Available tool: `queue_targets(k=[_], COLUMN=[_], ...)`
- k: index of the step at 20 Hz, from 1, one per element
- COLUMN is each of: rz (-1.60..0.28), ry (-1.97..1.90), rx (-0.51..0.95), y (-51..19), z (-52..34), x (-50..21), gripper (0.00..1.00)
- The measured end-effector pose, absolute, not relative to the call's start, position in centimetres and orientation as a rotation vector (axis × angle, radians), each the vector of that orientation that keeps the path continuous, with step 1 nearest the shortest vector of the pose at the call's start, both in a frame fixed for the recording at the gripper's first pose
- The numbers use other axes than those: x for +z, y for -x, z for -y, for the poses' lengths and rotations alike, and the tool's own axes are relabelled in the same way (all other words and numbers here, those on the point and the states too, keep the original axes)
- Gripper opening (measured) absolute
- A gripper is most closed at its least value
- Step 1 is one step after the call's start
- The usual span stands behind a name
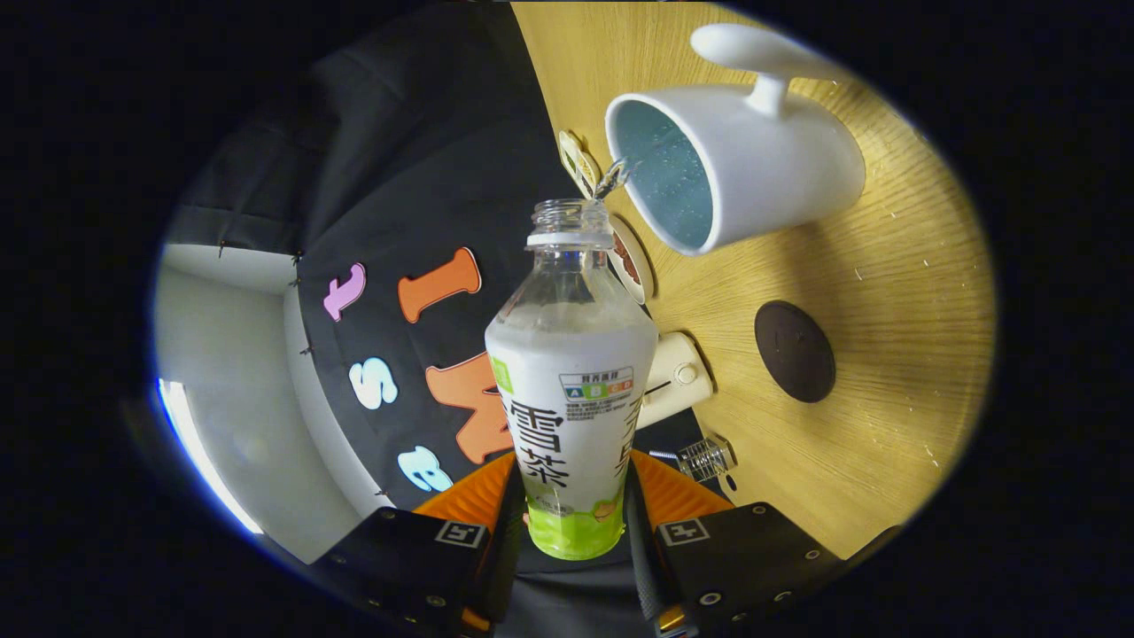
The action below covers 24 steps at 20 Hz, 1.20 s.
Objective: Take the bottle from table, then pour the juice into the cup, finally place the bottle on the coaster
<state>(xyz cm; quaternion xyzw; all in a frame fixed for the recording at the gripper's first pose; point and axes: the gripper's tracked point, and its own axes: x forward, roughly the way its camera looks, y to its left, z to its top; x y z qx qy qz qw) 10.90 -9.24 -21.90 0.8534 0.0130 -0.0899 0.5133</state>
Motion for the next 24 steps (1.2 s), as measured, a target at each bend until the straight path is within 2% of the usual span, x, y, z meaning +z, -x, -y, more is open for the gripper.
queue_targets(k=[24], rz=[0.081], ry=[-2.309], rx=[-0.211], y=[-11.7], z=[10.2], x=[-19.2], gripper=[0.56])
